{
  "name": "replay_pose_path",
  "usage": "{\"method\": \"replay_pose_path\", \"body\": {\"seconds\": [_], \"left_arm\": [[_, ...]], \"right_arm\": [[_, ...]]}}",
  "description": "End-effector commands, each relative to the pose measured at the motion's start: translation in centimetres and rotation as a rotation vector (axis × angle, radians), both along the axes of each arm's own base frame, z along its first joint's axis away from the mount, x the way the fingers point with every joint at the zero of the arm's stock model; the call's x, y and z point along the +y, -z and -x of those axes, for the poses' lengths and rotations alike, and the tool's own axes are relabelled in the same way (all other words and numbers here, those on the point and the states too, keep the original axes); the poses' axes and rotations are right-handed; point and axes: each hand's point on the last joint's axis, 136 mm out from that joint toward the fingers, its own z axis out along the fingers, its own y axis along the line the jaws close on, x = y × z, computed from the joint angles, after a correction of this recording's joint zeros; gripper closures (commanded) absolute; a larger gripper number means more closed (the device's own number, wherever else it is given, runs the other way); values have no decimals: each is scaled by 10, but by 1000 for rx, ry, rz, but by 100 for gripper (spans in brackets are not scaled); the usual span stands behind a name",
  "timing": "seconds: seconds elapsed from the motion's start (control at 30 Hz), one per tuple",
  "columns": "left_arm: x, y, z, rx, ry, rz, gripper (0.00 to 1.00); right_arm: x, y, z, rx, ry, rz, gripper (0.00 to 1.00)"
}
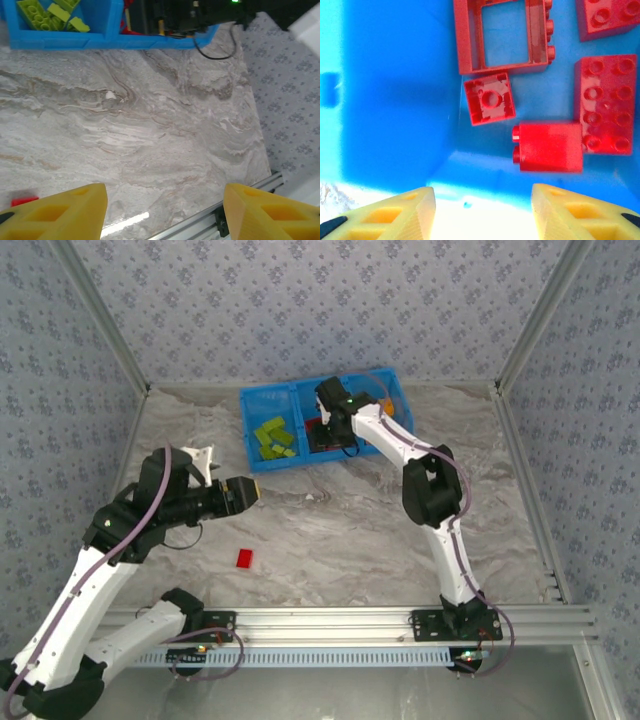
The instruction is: Sort the legos into containers by color
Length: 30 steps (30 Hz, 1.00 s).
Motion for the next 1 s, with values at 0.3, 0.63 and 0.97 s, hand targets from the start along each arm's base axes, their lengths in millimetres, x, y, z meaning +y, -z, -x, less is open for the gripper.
{"method": "replay_pose_path", "body": {"seconds": [0.3,0.63,0.97], "left_arm": [[47,104,49,337,-50,-301,38],[57,192,50,500,-105,-500,33],[48,239,29,509,-128,-603,33]], "right_arm": [[30,-80,119,-277,-137,-95,43],[75,-70,289,-227,-527,-292,31],[68,-69,326,-227,-512,-322,29]]}}
